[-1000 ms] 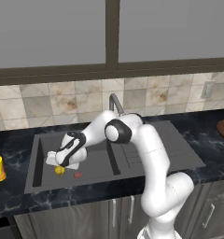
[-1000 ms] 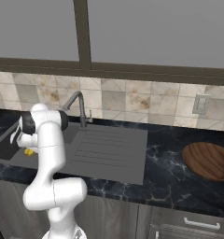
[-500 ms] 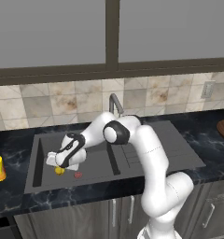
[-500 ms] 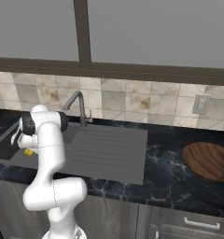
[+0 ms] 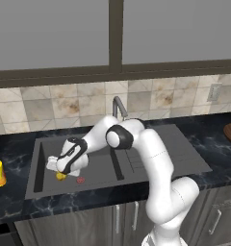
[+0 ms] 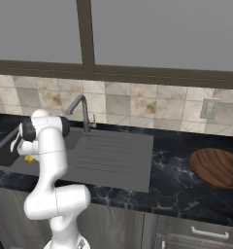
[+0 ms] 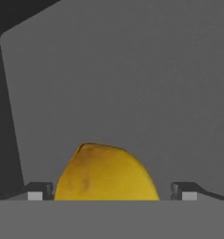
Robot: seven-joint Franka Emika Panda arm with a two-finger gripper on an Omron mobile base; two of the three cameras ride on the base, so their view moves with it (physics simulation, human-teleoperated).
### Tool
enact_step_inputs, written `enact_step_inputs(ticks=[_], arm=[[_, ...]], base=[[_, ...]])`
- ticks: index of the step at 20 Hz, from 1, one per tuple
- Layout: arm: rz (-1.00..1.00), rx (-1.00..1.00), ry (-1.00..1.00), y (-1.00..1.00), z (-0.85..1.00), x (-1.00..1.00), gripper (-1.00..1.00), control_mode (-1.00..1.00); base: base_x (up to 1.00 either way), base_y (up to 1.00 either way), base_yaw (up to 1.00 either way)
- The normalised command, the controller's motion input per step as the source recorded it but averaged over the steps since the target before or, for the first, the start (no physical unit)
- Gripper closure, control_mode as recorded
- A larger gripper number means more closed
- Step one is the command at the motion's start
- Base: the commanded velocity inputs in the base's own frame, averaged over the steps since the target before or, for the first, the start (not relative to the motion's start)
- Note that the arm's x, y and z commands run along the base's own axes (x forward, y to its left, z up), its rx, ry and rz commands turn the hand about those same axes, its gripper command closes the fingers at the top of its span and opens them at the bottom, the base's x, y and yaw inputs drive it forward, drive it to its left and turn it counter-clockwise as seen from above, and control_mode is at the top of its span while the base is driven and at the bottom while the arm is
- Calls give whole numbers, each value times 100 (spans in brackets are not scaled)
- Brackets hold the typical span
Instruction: Remove the lemon and bell pepper from the sink. Then move the bowl and cup from the counter to the sink for washing.
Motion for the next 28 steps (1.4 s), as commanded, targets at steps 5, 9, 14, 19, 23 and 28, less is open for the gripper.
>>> enact_step_inputs(ticks=[5, 9, 14, 19, 23, 28], arm=[[-3, 1, -2, 5, 0, -10, -100, -100], [-4, 0, -2, 0, 0, -14, -100, -100], [-5, 0, -1, 0, -1, -13, -100, -100], [-6, 0, 0, 0, -11, 0, -100, -100], [-1, 0, 0, 7, -21, 10, 100, -100], [0, 0, -1, 1, -20, 10, 100, -100]], base=[[0, 0, 0], [0, 0, 0], [0, 0, 0], [0, 0, 0], [0, 0, 0], [0, 0, 0]])
